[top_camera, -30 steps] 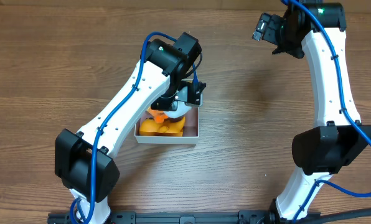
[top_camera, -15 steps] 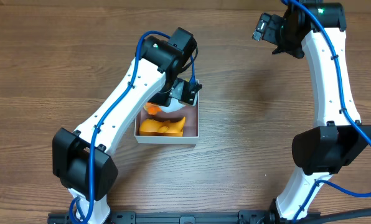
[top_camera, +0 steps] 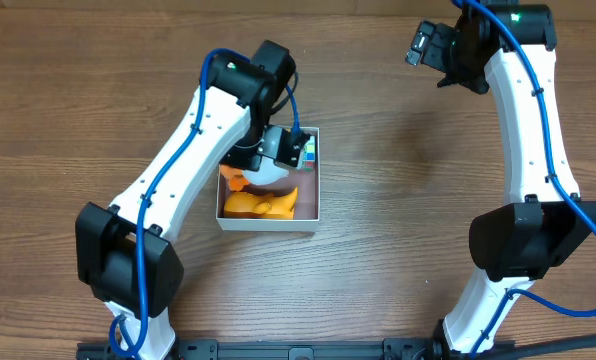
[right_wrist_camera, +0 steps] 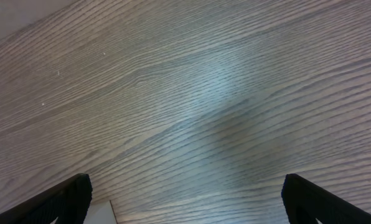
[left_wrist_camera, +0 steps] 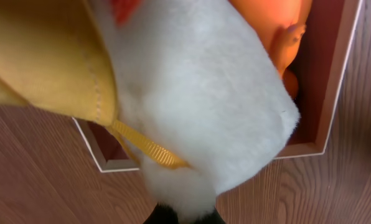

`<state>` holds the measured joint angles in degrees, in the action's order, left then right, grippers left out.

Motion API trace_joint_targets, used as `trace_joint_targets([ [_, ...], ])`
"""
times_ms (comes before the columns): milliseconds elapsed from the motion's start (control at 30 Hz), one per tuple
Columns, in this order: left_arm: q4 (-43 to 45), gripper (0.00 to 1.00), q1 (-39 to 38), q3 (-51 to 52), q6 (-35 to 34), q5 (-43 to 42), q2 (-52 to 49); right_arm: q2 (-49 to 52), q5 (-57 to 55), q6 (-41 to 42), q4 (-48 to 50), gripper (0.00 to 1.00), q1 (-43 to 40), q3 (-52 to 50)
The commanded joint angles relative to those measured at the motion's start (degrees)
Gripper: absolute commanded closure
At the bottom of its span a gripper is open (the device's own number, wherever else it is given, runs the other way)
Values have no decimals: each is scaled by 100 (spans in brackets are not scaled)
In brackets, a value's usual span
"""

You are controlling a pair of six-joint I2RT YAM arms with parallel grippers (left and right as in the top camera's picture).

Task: Pack container
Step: 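Lower the duck into the box and open the left gripper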

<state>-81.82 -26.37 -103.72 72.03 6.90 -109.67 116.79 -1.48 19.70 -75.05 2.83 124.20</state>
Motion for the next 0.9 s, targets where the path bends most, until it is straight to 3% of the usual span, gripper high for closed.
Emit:
trace_joint_targets([
  [0, 107, 96, 144, 142, 284, -37, 26, -9, -9, 48, 20, 0, 9, 133],
  [267, 776, 96, 122, 1073, 393, -39, 26, -9, -9, 50, 20, 0, 9, 133],
  [533, 892, 96, 4, 1169, 433, -50, 26, -9, -9, 50, 20, 0, 9, 133],
  [600, 914, 68, -42, 1169, 431, -48, 26, -9, -9, 48, 20, 0, 9, 133],
  [633, 914, 28, -57, 1169, 431, -44, 26, -9, -9, 50, 20, 0, 9, 133],
  [667, 920, 0, -57, 1169, 428, -28, 26, -9, -9, 50, 20, 0, 9, 133],
  [867, 1062, 0, -57, 1169, 424, -26, 26, -9, -9, 50, 20, 0, 9, 133],
])
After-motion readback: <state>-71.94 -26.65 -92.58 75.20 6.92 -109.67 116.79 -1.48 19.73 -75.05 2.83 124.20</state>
